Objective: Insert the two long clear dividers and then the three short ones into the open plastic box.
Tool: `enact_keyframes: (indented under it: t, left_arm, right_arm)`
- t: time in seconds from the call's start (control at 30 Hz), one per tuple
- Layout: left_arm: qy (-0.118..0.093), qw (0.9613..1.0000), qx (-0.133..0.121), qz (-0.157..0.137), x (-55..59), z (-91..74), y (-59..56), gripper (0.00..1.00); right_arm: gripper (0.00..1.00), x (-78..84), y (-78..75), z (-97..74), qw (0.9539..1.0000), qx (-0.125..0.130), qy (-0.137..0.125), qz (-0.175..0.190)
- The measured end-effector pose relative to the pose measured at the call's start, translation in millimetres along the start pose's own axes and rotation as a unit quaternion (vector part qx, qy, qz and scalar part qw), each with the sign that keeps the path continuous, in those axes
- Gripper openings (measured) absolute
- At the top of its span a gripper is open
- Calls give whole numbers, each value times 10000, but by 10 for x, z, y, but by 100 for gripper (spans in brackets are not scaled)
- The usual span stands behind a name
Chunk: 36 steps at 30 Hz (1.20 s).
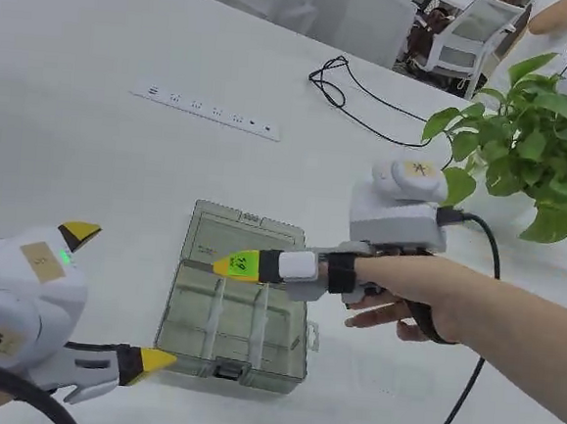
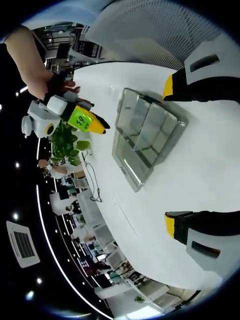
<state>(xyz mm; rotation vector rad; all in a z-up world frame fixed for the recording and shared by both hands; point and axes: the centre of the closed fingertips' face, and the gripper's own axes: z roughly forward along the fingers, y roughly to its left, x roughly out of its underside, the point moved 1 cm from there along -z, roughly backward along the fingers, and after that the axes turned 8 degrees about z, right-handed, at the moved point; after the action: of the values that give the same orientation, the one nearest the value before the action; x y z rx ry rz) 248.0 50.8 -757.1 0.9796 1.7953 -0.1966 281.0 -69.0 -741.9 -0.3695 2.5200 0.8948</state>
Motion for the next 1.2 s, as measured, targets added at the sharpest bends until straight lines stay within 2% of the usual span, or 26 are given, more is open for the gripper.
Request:
enact_keyframes:
  t: [0.07, 0.1, 0.13, 0.2, 0.23, 0.27, 0.3, 0.33, 0.37, 0.4, 0.43, 0.47, 0.5, 0.53, 0.57, 0.6, 0.67, 0.7, 0.73, 0.97, 1.0, 1.2]
  left_arm:
    - [9, 10000, 20, 5, 0, -1, -10, 93]
    - [7, 10000, 23, 7, -3, -2, -13, 93]
    - [8, 10000, 27, 5, -3, -2, -15, 93]
    - [9, 10000, 34, -6, -2, -4, -17, 93]
    - [6, 10000, 39, -12, -3, -4, -19, 93]
    - [4, 10000, 42, -19, -3, -5, -20, 93]
    - [-2, 10000, 44, -24, -5, -7, -22, 93]
    - [-3, 10000, 45, -29, -5, -8, -22, 93]
    - [-9, 10000, 49, -44, -5, -9, -21, 93]
    - [-16, 10000, 56, -66, -6, -10, -22, 93]
    - [-25, 9999, 72, -119, -6, -11, -28, 93]
    - [-23, 9999, 75, -136, -2, -12, -25, 93]
    - [-33, 9998, 81, -157, 0, -12, -24, 93]
    - [-45, 9997, 95, -218, -1, -13, -27, 93]
    - [-77, 9993, 148, -323, -5, -10, -42, 93]
    - [-66, 9991, 163, -376, -1, -9, -47, 94]
    - [-49, 9990, 169, -400, 3, -10, -50, 94]
    - [-88, 9987, 197, -459, -8, -10, -59, 95]
    - [-127, 9979, 249, -579, -19, -9, -76, 96]
    - [-151, 9960, 395, -782, -19, 3, -125, 98]
    - [-148, 9960, 399, -784, -18, 3, -126, 98]
    - [-147, 9952, 436, -867, -19, 9, -142, 99]
  right_arm:
    - [98, -5, -27, -36, 9996, -85, -223, -181]
    - [99, -45, -43, -64, 9969, -117, -438, -638]
    - [100, -28, -92, -88, 9962, 14, -429, -752]
    - [100, -22, -114, -136, 9915, -5, -582, -1162]
    - [100, 29, -136, -153, 9927, 20, -495, -1097]
    - [100, 40, -135, -173, 9911, -50, -534, -1215]
    - [100, 33, -165, -207, 9889, -47, -682, -1316]
    - [100, 63, -188, -224, 9893, -46, -655, -1306]
    - [100, 30, -197, -249, 9848, -125, -866, -1499]
    - [100, 31, -224, -270, 9834, -102, -939, -1546]
    - [100, 66, -225, -298, 9816, -195, -971, -1632]
    - [100, 50, -232, -317, 9786, -219, -1115, -1717]
    - [100, 94, -279, -336, 9803, -162, -1063, -1657]
    - [100, 130, -307, -356, 9794, -232, -1058, -1702]
    - [100, 141, -366, -384, 9794, -167, -1125, -1668]
    - [100, 149, -379, -402, 9781, -208, -1186, -1696]
    - [100, 163, -431, -449, 9744, -191, -1325, -1807]
    - [100, 146, -422, -471, 9697, -249, -1459, -1946]
    - [100, 186, -471, -494, 9718, -199, -1410, -1878]
    - [100, 264, -569, -645, 9635, -232, -1579, -2151]
    - [100, 283, -601, -654, 9640, -193, -1534, -2163]
    - [100, 425, -804, -728, 9601, -26, -1247, -2501]
